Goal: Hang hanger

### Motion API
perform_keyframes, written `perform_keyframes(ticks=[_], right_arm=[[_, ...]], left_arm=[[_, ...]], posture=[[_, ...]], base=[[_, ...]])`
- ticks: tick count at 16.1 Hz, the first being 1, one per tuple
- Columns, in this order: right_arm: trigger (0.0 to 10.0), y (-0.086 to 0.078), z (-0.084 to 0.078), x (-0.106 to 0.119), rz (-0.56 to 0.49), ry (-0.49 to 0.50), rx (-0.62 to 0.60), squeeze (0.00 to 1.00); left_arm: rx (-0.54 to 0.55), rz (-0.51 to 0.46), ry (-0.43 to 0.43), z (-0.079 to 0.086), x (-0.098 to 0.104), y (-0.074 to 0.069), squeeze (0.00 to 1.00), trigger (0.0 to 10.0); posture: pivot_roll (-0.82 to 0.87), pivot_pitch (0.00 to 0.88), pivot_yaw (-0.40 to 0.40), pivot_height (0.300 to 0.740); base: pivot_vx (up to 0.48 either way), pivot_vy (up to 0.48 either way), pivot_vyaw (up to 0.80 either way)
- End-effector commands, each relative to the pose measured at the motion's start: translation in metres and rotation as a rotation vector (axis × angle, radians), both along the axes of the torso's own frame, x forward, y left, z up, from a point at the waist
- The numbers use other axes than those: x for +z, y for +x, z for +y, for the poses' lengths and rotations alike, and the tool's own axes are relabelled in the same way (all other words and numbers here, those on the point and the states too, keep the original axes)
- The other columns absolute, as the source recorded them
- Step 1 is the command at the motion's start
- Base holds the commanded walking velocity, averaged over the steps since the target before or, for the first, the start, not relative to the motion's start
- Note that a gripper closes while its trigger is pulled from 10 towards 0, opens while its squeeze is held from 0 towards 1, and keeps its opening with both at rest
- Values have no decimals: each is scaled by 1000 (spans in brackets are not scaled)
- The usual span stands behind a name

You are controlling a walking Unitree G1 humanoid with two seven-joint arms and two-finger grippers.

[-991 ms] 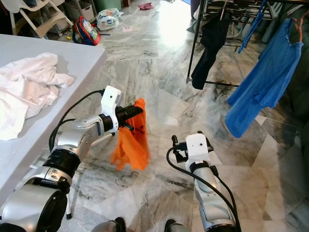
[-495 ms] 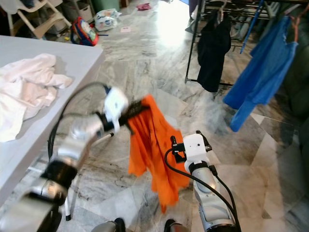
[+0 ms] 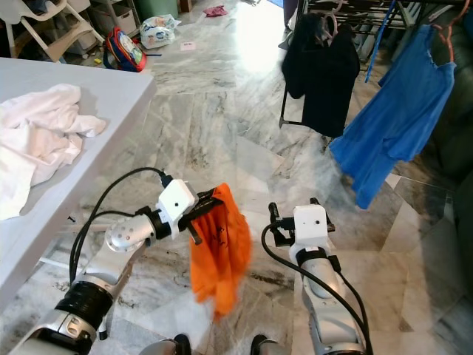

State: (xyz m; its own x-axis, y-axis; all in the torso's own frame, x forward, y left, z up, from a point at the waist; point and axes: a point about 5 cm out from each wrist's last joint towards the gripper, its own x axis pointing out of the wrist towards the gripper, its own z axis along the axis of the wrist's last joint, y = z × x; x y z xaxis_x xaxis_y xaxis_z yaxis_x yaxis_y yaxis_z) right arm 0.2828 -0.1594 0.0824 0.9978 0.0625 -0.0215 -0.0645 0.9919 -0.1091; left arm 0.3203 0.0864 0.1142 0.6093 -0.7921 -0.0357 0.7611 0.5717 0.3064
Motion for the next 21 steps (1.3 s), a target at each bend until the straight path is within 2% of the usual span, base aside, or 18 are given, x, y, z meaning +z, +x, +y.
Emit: perform_keyframes(ticks=[1, 8, 10, 16, 21], right_arm=[[10000, -4, -4, -4, 21, 11, -27, 0], [10000, -6, -10, -1, 14, 12, -54, 0], [10000, -6, -12, -1, 10, 3, -62, 0], [10000, -5, -11, 0, 9, -9, -60, 0], [10000, 2, -17, 4, -3, -14, -95, 0]], left_arm=[[-10, -24, -23, -2, 5, -1, 0, 10000], [-9, 3, -53, -9, 4, 2, 0, 10000], [-8, 11, -56, -10, 2, 2, 0, 10000], [-17, 29, -63, -17, -3, 1, 0, 10000], [-16, 40, -74, -24, -4, 4, 0, 10000]], posture=[[-20, 182, 36, 740], [-47, 156, 37, 740], [-53, 139, 37, 740], [-63, 88, 31, 740], [-77, 69, 33, 740]], base=[[0, 0, -800], [188, 0, -798], [298, 0, 0], [308, 264, 0], [325, 282, 0]])
